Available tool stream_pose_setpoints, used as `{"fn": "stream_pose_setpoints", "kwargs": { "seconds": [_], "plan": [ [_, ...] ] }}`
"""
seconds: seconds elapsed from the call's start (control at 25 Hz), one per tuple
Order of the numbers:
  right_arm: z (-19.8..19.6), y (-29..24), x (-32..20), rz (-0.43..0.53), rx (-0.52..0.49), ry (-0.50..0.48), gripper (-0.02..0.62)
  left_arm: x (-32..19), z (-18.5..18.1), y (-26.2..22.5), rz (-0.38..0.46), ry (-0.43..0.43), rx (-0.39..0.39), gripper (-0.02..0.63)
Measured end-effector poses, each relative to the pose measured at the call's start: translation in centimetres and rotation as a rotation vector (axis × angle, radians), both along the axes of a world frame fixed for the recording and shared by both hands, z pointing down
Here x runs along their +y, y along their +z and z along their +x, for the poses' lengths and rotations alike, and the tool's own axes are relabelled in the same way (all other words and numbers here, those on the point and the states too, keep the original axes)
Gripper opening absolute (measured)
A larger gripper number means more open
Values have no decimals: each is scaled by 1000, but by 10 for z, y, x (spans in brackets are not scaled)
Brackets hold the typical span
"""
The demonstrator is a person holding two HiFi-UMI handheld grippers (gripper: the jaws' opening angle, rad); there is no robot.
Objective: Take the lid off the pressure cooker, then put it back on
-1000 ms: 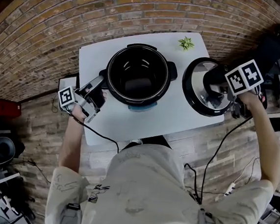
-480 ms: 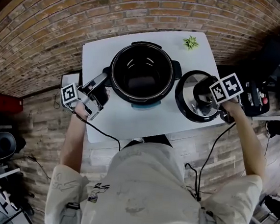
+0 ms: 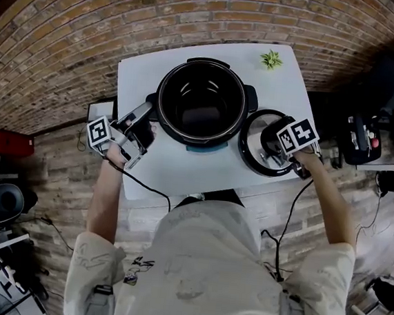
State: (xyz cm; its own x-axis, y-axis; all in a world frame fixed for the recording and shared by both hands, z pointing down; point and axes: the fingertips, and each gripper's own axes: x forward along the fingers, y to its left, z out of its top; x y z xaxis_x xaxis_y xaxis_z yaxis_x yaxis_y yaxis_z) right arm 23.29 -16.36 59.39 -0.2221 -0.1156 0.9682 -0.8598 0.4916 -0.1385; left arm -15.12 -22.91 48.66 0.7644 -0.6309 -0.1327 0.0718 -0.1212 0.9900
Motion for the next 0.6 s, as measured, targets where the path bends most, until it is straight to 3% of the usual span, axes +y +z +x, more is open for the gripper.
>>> {"fn": "stream_pose_setpoints", "kwargs": {
  "seconds": [0.36, 0.6],
  "plan": [
    [-7, 27, 8, 80, 48, -21, 293, 0, -2, 0, 1, -15, 14, 72],
    [-7, 27, 7, 79, 47, -29, 293, 0, -2, 0, 5, -26, 26, 73]
  ]
}}
